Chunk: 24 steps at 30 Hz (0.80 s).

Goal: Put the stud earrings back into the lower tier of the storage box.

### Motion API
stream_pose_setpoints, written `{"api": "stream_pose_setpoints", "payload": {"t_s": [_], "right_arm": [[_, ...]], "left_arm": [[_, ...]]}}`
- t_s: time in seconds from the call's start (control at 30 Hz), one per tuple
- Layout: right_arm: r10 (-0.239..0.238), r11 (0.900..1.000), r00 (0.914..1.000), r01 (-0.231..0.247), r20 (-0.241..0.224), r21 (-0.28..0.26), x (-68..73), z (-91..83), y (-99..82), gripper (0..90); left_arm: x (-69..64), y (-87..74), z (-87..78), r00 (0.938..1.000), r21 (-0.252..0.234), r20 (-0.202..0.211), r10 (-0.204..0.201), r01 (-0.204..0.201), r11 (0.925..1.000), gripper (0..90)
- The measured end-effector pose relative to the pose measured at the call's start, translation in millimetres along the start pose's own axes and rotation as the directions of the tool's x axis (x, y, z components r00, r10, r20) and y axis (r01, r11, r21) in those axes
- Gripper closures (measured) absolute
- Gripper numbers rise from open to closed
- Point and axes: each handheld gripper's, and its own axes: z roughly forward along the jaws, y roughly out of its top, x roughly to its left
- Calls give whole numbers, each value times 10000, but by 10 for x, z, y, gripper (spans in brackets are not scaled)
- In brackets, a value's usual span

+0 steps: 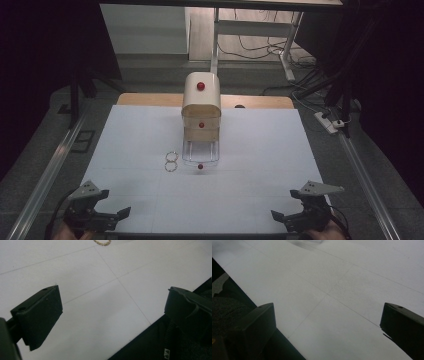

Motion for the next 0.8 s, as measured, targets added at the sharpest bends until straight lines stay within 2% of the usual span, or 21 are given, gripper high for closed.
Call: {"api": "stream_pose_setpoints", "payload": {"t_s": [0.13,0.3,0.43,0.57,0.67,0.8], "right_arm": [[-3,10000,10000,3,-31,47,2,2,2,1],[-18,10000,10000,19,-16,94,1,3,3,1],[-36,10000,10000,37,-69,92,3,5,2,1],[-30,9999,9999,32,-101,109,0,9,2,1],[-73,9999,9999,74,-92,118,3,10,2,1],[-67,9999,9999,69,-151,134,-1,14,2,1]], "left_arm": [[35,63,53,9998,-251,74,182,-180,9995,20],[78,177,157,9996,-396,-39,279,-280,9988,19],[100,255,250,9998,-345,152,159,-154,9993,18],[98,345,345,9989,-295,173,429,-424,9987,20],[98,412,428,9981,-288,8,621,-620,9977,33],[127,506,539,9977,-329,-6,682,-682,9971,34]]}}
